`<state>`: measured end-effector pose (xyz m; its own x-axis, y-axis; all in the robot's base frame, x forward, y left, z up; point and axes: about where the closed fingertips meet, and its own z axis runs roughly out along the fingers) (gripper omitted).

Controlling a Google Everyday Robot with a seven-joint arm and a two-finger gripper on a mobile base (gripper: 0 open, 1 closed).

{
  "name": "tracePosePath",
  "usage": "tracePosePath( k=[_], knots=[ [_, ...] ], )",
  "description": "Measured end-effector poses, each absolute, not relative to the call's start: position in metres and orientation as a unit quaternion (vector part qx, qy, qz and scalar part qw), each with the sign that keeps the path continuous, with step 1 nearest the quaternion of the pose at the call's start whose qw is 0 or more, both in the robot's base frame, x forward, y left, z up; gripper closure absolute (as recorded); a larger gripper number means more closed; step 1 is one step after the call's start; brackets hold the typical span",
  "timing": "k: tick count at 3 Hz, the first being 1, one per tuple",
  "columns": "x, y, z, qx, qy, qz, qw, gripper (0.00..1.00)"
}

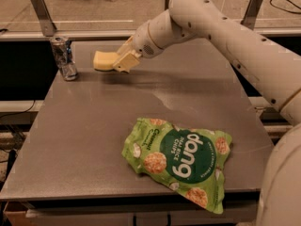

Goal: Move sponge near redbull can

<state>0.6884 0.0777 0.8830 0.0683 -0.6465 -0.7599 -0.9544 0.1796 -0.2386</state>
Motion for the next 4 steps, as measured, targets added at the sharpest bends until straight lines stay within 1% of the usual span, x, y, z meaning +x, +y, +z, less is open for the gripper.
tracePosePath(
  k=[1,4],
  knots=[
    [0.694,0.095,0.871,-0.612,0.660,0.196,0.389,0.83],
    [0.698,0.126,0.852,-0.613,0.665,0.213,0.370,0.12]
  ],
)
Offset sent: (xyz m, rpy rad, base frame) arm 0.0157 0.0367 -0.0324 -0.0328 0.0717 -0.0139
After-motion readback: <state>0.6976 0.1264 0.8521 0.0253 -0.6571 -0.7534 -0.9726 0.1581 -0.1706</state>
